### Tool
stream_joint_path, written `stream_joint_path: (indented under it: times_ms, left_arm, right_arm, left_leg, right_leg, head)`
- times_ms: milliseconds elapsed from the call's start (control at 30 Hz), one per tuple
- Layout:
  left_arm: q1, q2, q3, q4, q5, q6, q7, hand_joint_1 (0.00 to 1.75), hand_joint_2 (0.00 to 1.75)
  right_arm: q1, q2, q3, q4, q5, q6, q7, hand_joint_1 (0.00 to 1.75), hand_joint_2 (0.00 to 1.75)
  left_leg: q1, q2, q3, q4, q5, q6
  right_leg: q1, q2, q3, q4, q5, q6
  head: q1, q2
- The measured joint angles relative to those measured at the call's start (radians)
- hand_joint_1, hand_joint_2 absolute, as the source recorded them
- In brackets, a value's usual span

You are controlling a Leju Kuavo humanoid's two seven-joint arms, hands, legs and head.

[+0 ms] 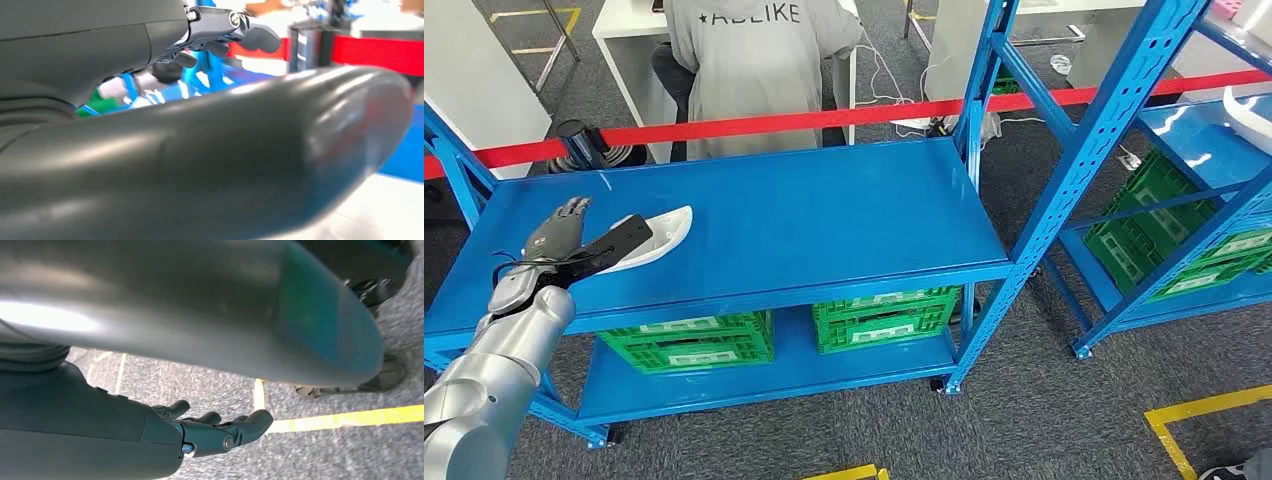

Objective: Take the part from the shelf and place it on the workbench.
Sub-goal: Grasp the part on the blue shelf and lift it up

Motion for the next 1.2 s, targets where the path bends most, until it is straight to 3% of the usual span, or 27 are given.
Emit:
stream_joint_path:
  times_ms: [167,333,700,1200]
  left_arm:
    - [0.003,0.005,0.0,0.001,0.025,-0.068,-0.039,0.0,0.0]
    - [0.005,0.017,0.0,0.0,0.05,-0.114,-0.087,0.0,0.0]
    - [0.041,0.045,0.0,-0.027,0.214,-0.161,-0.26,0.0,0.0]
    - [0.093,0.053,-0.021,-0.088,0.27,-0.174,-0.294,0.0,0.0]
  right_arm:
    - [0.005,0.001,0.0,0.0,0.003,0.003,0.002,0.0,0.0]
    - [0.004,0.0,0.0,0.0,0.009,0.006,0.0,0.0,0.0]
    - [0.005,0.0,0.0,0.0,0.006,-0.003,0.003,0.0,0.0]
    - [0.005,0.001,-0.003,0.0,0.003,-0.007,0.004,0.0,0.0]
  left_leg:
    - [-0.001,0.006,0.008,-0.002,-0.007,0.002]
    - [-0.001,0.012,0.016,-0.016,-0.01,-0.003]
    - [-0.001,0.011,0.018,-0.021,-0.006,-0.014]
    - [-0.001,0.011,0.019,-0.02,-0.006,-0.014]
  right_leg:
    - [-0.002,0.001,0.013,-0.009,0.026,0.011]
    - [-0.001,0.003,0.014,-0.009,0.019,0.0]
    - [-0.002,0.003,0.014,-0.008,0.02,-0.006]
    - [-0.005,0.002,0.016,-0.008,0.02,-0.006]
  head:
    - [-0.002,0.0]
    - [-0.003,0.0]
    - [-0.002,0.0]
    - [-0.002,0.0]
